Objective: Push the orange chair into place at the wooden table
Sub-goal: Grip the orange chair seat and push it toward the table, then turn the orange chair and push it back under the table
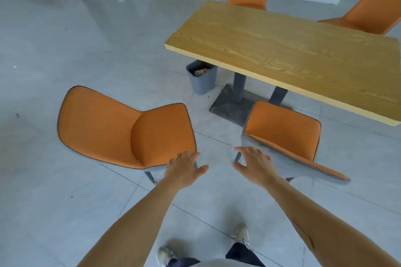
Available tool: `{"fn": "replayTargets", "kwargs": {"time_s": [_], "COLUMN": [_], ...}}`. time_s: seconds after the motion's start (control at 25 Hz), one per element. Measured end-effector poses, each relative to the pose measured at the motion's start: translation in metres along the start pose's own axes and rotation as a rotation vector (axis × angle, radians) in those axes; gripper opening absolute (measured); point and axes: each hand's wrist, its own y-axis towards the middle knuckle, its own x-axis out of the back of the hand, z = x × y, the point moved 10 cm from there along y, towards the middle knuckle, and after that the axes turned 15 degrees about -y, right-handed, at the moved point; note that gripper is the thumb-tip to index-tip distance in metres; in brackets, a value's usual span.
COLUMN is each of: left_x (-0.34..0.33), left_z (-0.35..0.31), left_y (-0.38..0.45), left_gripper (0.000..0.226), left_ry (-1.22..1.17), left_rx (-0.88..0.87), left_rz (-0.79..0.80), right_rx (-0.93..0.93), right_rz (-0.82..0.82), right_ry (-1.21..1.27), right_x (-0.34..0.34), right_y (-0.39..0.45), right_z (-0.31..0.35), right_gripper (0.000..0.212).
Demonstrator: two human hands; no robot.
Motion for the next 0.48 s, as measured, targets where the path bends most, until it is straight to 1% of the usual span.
{"fn": "replayTargets", "kwargs": {"time_s": [0.08,0.2,0.28,0.36,0.48], "left_x": [0.042,0.098,0.133,0.161,0.195], "left_z": [0.076,0.181,0.248,0.300,0.360], "left_y": [-0.045,-0.114,-0.164,-0.205,-0.251], "left_gripper": [0.068,0.066,0.069,0.071,0.070], "left_ry": [-0.036,-0.120,-0.145,-0.155,-0.193], "left_rx": [0.088,0.216,0.300,0.359,0.407], "left_rz": [-0.071,-0.180,-0.263,-0.325,-0.405], "right_rx": [0.153,0.323,0.428,0.513,0.616], "right_rz": [0.067,0.085,0.089,0.080,0.056], "right_ry": [-0.007,0.001,-0.015,-0.056,-0.118], "right_x": [-0.002,0.001,0.004,0.007,0.008], "right_y": [0.015,0.027,0.031,0.031,0.030], "right_z": [0.090,0.218,0.305,0.378,0.469], "right_gripper": [0.052,0.051,0.051,0.049,0.044]}}
